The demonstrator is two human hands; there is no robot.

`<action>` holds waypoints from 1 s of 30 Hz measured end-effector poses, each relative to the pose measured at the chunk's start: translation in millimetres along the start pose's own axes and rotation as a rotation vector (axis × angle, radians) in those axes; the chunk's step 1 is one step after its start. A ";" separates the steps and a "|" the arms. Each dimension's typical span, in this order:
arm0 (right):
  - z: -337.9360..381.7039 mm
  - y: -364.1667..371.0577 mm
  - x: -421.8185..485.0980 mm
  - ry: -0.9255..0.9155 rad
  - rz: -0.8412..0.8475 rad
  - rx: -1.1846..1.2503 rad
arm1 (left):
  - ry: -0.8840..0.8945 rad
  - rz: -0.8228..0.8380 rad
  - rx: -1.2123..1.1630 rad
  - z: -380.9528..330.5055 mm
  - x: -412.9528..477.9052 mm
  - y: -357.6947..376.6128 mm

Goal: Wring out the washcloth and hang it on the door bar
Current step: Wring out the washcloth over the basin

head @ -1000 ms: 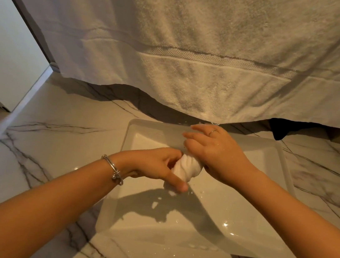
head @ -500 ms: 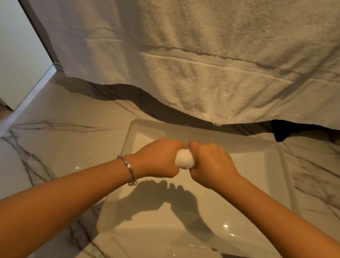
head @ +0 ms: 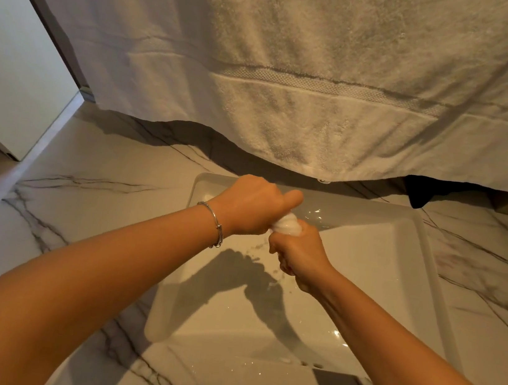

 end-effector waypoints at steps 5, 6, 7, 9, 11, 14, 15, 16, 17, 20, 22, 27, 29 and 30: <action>-5.5 3.3 -2.9 0.056 0.031 0.110 | 0.037 0.008 -0.020 -1.2 0.9 1.7; -6.0 3.6 -2.9 0.061 0.032 0.116 | 0.040 0.007 -0.026 -1.4 1.1 1.8; -6.7 3.6 -2.9 0.065 0.032 0.124 | 0.039 0.004 -0.031 -1.4 1.2 1.9; -7.4 3.8 -2.8 0.068 0.030 0.146 | 0.037 0.000 -0.031 -1.0 0.8 2.4; -8.0 3.8 -3.3 0.073 0.028 0.162 | 0.040 0.002 -0.027 -1.5 0.2 3.4; -9.3 5.0 -5.0 0.073 0.033 0.164 | 0.043 0.016 -0.034 -2.0 -0.5 5.2; -9.7 5.2 -5.6 0.073 0.035 0.165 | 0.046 0.018 -0.037 -2.0 -0.5 5.7; -10.0 5.2 -6.3 0.072 0.037 0.165 | 0.048 0.020 -0.041 -2.1 -0.6 6.2; -10.0 5.2 -6.9 0.072 0.039 0.164 | 0.051 0.019 -0.047 -2.2 -0.7 7.0; -11.0 4.7 -7.7 0.076 0.031 0.164 | 0.057 0.017 -0.055 -3.3 -1.2 9.3; -11.2 5.1 -9.1 0.078 0.026 0.158 | 0.060 0.015 -0.052 -3.4 -0.8 8.3; 0.8 -1.6 -18.4 -0.061 0.036 -0.144 | 0.000 0.007 -0.219 -1.3 -10.5 5.5; 12.6 -13.6 -25.5 -0.119 0.140 -0.309 | -0.116 -0.035 -0.490 2.3 -24.9 6.8; 17.8 -20.9 -28.7 -0.115 0.209 -0.329 | -0.166 -0.060 -0.640 5.5 -32.1 6.8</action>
Point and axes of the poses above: each hand's wrist, its own x-axis towards the middle knuckle, its own y-axis out of the palm, z = x × y, the point moved 1 cm from there along x, towards the middle knuckle, and after that the axes turned 4 degrees about x, right-handed, at the moved point
